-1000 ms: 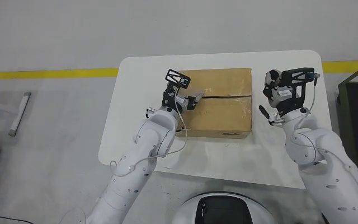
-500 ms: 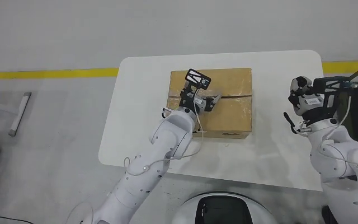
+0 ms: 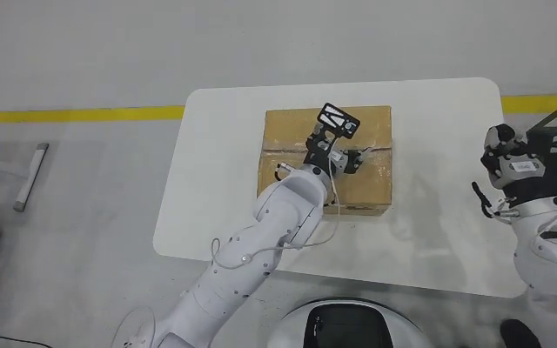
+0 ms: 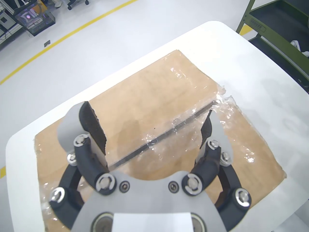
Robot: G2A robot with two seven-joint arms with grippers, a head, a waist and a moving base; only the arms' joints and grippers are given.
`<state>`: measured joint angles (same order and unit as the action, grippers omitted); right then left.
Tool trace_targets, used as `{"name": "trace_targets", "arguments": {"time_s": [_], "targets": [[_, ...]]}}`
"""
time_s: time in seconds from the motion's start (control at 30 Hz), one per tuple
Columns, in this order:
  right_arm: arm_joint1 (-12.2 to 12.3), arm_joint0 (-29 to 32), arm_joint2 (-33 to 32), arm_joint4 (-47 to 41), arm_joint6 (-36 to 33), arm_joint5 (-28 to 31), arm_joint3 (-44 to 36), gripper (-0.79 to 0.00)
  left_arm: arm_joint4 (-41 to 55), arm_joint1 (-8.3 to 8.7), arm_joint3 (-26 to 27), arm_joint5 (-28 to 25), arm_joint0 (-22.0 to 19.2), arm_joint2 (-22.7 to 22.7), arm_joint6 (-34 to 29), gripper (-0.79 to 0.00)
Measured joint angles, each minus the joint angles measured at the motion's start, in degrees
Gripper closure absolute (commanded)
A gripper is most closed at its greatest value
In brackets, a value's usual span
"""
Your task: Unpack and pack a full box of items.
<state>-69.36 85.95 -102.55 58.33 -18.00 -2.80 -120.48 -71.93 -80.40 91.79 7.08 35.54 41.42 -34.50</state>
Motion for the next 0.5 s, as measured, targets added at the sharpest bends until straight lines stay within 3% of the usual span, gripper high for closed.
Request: {"name": "trace_targets", "arguments": {"time_s": [0.27,0.5], "targets": [[-0.3,0.94,1.69,-1.88,2.16,0.3,-2.03,0.0,-0.45,0.31,2.1,-0.3,1.11,5.49,-3.69,-0.785],[-0.68,-4.14,10.12,-0.99,4.09,2.9,0.58,0.0,-8.14,3.14,6.73,-1.61,5.94,18.48,-11.22,-0.785]]}}
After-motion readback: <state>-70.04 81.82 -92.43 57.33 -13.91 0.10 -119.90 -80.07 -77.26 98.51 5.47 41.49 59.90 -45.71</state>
